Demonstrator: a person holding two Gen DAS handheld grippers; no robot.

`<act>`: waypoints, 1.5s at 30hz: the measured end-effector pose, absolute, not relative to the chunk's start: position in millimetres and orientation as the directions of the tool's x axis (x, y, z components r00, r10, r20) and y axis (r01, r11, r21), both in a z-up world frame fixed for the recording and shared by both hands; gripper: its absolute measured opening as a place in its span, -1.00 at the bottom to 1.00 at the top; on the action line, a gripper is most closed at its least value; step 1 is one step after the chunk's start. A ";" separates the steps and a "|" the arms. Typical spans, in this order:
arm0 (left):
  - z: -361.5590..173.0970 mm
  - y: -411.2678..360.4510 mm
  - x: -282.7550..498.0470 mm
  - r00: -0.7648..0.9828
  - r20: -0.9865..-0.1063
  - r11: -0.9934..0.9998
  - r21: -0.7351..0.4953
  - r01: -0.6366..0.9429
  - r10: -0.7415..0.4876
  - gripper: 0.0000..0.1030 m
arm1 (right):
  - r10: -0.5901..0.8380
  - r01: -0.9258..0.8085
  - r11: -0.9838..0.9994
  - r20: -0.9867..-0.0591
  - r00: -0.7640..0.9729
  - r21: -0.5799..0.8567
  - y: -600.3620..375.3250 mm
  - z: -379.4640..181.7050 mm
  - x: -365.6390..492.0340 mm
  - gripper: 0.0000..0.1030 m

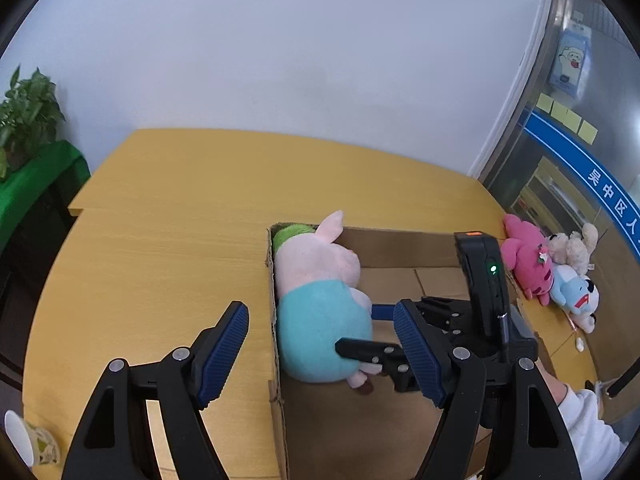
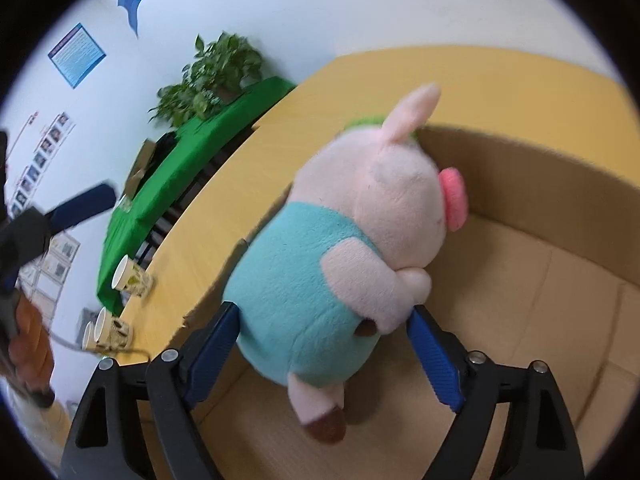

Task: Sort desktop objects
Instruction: 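Lower the plush pig into the cardboard box and open the left gripper, then grasp the black charger box with the left gripper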

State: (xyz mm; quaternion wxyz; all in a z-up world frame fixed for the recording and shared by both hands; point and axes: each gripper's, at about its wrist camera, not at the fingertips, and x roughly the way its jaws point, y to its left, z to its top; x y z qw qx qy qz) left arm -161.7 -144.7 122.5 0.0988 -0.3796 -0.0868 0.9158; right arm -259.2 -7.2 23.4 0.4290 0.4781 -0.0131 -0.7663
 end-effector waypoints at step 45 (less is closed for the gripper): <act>-46.4 131.4 78.2 -0.211 -0.779 -0.777 -0.477 -0.412 0.590 0.66 | -0.621 0.708 -0.658 -0.716 -0.319 0.256 303.2 -26.3 120.2 0.98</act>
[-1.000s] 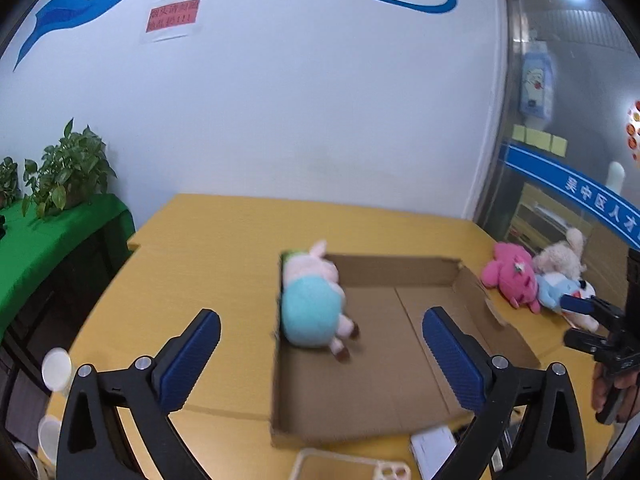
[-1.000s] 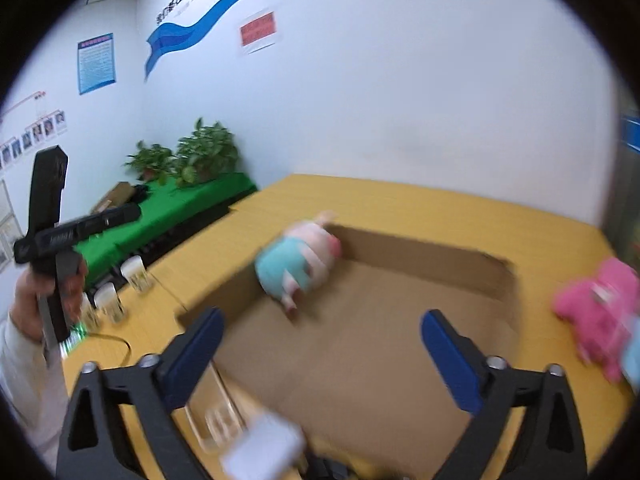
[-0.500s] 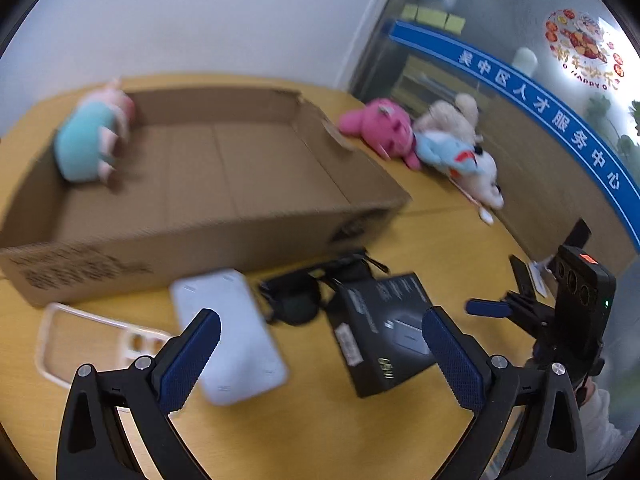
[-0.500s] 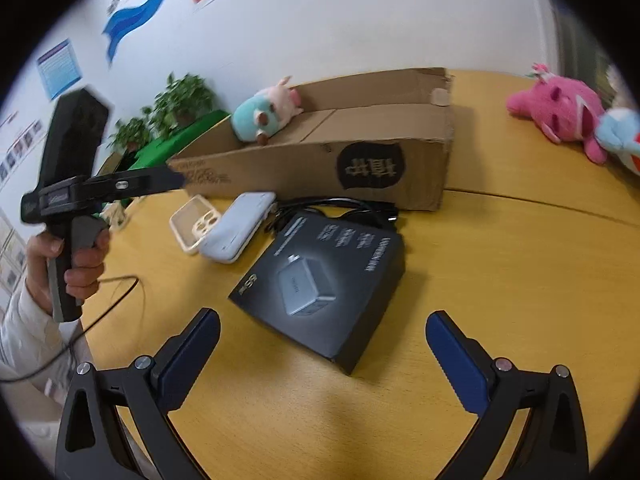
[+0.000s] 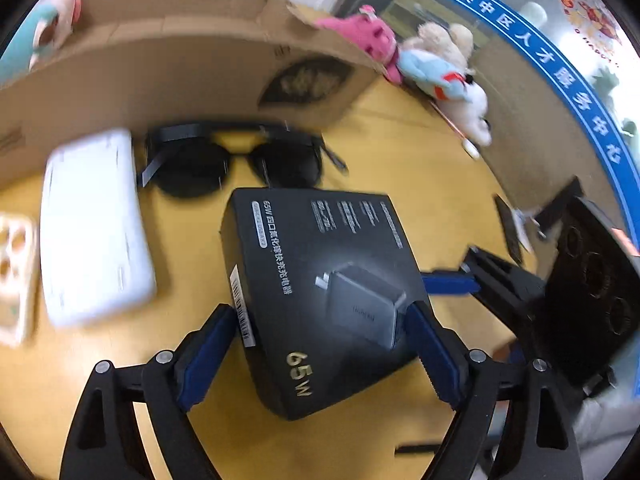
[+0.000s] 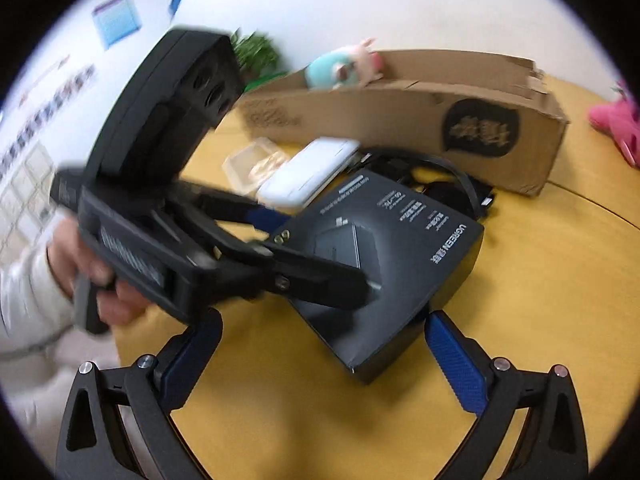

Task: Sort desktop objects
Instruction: 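Grasp the black charger box with the left gripper, then carry the charger box into the cardboard box and release it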

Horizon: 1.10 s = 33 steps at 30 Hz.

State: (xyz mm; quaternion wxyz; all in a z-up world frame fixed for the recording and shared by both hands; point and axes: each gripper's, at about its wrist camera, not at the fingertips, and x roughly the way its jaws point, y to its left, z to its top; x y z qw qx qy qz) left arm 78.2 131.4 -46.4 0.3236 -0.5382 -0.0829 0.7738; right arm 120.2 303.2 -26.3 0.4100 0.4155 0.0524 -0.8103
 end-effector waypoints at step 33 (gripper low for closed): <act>270.2 26.4 -8.4 -0.817 -0.367 -0.894 -0.132 -0.429 0.446 0.45 | -0.576 0.675 -0.678 -0.360 -0.734 -0.290 184.7 259.3 12.1 0.60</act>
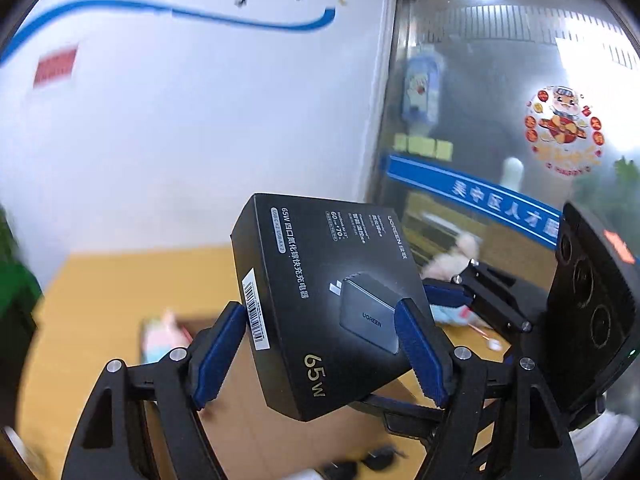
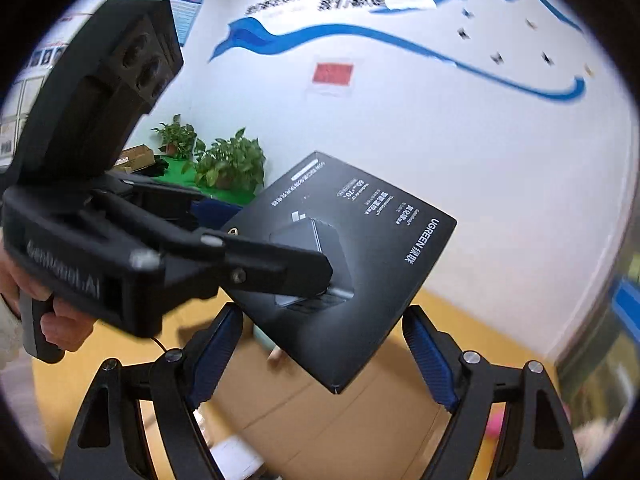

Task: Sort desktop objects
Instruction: 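Carry the charger box into the cardboard box and release it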

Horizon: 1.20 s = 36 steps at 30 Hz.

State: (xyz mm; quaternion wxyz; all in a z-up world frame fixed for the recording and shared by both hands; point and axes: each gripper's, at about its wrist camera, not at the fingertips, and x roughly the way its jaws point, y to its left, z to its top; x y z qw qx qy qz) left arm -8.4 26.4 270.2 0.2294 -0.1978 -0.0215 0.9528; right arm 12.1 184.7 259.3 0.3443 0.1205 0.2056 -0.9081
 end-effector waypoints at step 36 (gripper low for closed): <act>-6.0 12.5 -338.5 -0.286 -0.939 -0.978 -0.159 -0.134 0.192 0.40 | -0.539 0.624 -0.738 -0.782 -0.313 0.258 135.7 5.1 -302.7 0.62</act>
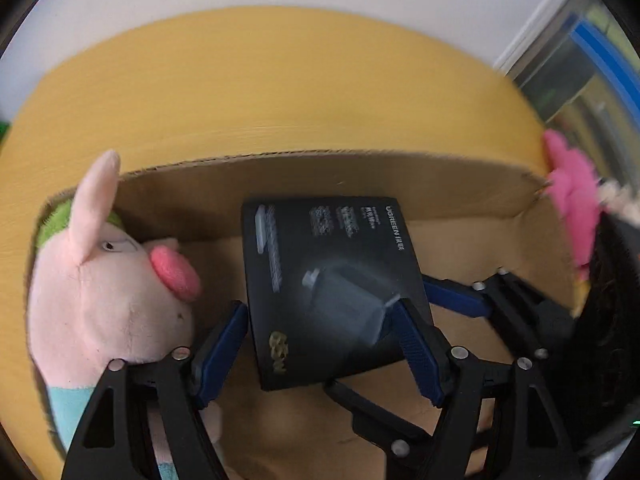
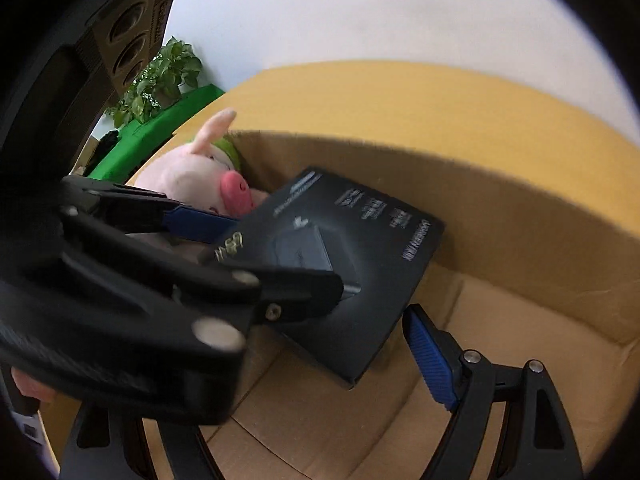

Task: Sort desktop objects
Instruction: 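Carry the charger box into the cardboard box and release it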

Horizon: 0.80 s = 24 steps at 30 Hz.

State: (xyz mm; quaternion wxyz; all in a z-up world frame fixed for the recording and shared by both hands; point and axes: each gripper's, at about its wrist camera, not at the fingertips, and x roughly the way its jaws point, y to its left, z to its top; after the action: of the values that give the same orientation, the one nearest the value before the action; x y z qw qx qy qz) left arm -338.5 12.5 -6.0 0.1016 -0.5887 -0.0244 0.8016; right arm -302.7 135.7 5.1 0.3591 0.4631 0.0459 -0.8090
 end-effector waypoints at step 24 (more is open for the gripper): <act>171.0 -19.7 -0.2 -0.909 -0.408 -0.996 -0.028 -0.081 0.086 0.99 | -0.323 0.393 -0.920 -0.606 -0.727 0.018 197.4 129.8 -53.6 0.72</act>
State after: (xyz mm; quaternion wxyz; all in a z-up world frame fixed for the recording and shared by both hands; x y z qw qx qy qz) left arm -0.2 -19.7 171.0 0.0428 -0.2091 -0.0053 0.9769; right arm -53.6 197.4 129.8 0.1927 0.3149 0.0556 -0.9277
